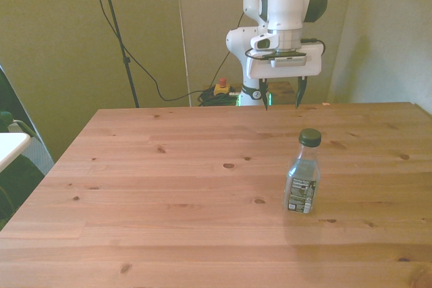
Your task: Knock down the bottle
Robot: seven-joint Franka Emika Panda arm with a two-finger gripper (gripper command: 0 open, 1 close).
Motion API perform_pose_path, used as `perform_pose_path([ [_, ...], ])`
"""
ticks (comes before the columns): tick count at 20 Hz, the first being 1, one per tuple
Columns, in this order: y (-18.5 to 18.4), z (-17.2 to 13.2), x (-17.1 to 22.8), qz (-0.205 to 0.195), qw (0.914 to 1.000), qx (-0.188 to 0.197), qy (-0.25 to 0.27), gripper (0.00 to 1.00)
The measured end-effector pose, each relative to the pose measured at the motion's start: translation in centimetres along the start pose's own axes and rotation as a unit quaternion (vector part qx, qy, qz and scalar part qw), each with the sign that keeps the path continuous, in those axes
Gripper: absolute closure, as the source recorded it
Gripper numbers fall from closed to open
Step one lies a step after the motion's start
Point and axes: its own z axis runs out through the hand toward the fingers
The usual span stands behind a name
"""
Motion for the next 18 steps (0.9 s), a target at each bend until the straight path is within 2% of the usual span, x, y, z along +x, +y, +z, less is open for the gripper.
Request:
perform_pose_path([
  [4, -1.0, -0.1, -0.3, 0.013, 0.9999, 0.001, 0.003, 0.0],
  [8, -4.6, -1.3, -0.4, 0.046, 0.9987, 0.015, 0.017, 0.0],
  [14, -9.4, -2.8, 3.2, 0.1, 0.9932, 0.04, 0.044, 0.0],
  [18, -12.3, -2.3, 6.0, 0.121, 0.99, 0.038, 0.061, 0.0],
])
